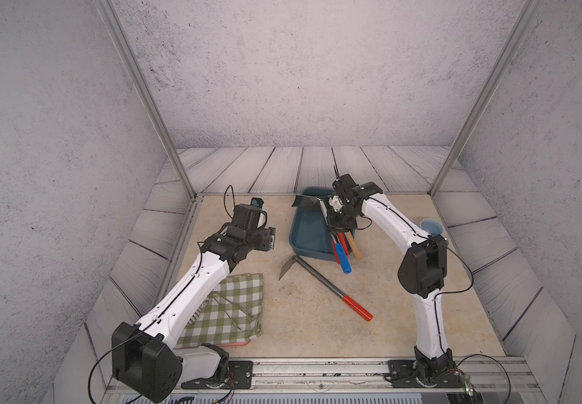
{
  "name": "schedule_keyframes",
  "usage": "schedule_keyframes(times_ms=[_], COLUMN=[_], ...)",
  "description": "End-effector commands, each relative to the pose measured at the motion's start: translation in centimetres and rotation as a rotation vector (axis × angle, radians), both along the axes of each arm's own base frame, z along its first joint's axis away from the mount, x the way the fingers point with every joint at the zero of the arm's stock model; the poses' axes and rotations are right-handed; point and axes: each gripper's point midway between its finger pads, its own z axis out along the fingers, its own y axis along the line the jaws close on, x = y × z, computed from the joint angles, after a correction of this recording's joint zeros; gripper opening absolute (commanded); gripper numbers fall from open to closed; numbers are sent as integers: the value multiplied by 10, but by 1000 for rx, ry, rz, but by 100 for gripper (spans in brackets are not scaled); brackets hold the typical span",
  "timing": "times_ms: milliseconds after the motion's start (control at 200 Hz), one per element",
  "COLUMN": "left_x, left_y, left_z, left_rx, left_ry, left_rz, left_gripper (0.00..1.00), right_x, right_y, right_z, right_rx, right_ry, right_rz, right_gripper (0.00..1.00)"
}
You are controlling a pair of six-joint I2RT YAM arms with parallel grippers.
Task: Put the small hoe into the storage box
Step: Place the hoe in the storage box.
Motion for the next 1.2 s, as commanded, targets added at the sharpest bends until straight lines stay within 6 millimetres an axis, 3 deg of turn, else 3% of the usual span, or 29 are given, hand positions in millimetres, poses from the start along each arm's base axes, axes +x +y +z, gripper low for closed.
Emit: schedule_keyframes(times_ms=[0, 365, 876, 1196], left_x=[1, 1, 0, 1], left_y=[1, 1, 2, 3], left_z=[-3, -3, -4, -4], left_rx=[2, 8, 10, 15], left_ry=[3, 0, 2, 1], left_rz=[-4, -4, 0, 1], left_gripper=[74, 74, 74, 74], right_x=[7, 20, 32, 40], right_y=[9, -1, 3, -11], right_z=[18, -11, -32, -45], right_rx=[84, 28, 15, -58], right_ry=[-12, 49, 95, 92], right_rz=[-11, -45, -66, -77], right_gripper=[0, 0, 0, 0])
